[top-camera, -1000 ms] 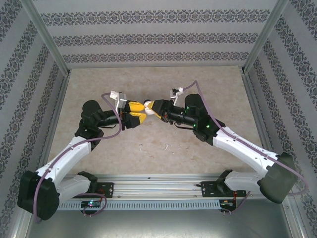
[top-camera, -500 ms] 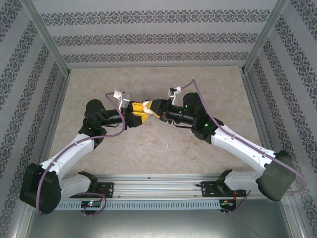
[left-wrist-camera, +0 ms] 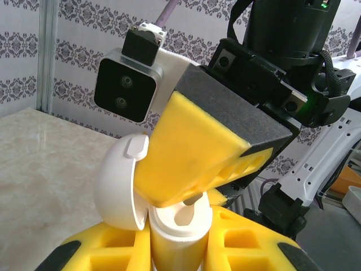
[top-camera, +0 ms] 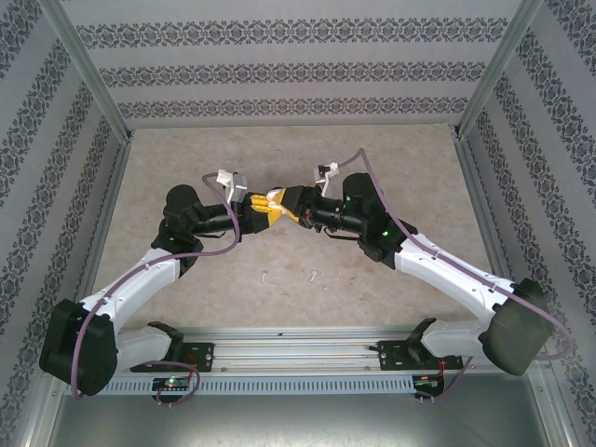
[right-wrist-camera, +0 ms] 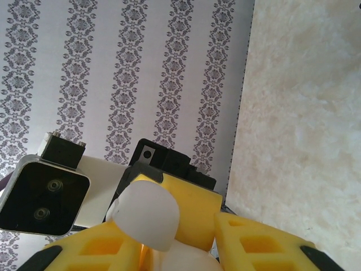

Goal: Insert the wireless bluetooth earbuds into the charging case

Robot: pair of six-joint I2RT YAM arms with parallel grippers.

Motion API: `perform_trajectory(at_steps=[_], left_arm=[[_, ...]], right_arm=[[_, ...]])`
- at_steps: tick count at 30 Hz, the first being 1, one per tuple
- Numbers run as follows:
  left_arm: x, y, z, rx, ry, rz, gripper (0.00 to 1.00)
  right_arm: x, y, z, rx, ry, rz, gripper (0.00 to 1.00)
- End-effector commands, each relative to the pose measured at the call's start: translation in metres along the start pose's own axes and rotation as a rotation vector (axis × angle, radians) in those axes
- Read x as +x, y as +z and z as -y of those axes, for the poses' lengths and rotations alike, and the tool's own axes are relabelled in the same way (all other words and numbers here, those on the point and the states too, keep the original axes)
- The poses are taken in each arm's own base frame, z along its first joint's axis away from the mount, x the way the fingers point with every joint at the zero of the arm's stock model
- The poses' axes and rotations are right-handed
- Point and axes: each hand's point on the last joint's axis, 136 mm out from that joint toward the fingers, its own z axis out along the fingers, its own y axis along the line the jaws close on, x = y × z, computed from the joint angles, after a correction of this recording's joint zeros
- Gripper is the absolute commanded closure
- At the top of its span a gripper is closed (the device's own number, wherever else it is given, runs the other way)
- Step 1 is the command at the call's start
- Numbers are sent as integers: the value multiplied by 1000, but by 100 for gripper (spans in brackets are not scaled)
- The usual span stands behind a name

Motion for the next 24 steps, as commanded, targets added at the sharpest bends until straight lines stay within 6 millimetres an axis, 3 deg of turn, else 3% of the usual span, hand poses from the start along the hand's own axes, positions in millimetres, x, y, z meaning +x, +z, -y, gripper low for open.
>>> perform_trajectory(at_steps=[1,8,14,20,24], left_arm=[[-9,3,20,65,58,9,88],[1,-6,17,-14,55,-4,91],[19,-23,8,-172,-19,-79,91],[39,-44,7,-299,-57,-139,91],[52,-59,7,-381,-90,-185,91]], right_arm=[[2,2,-15,-29,-58,-13,69],[0,-7,-11,6,-79,6,45],[-4,-29,7,100,-94,58,42],[-1,-57,55,308,-86,114,44],[14,-58,97,459,-87,81,46]])
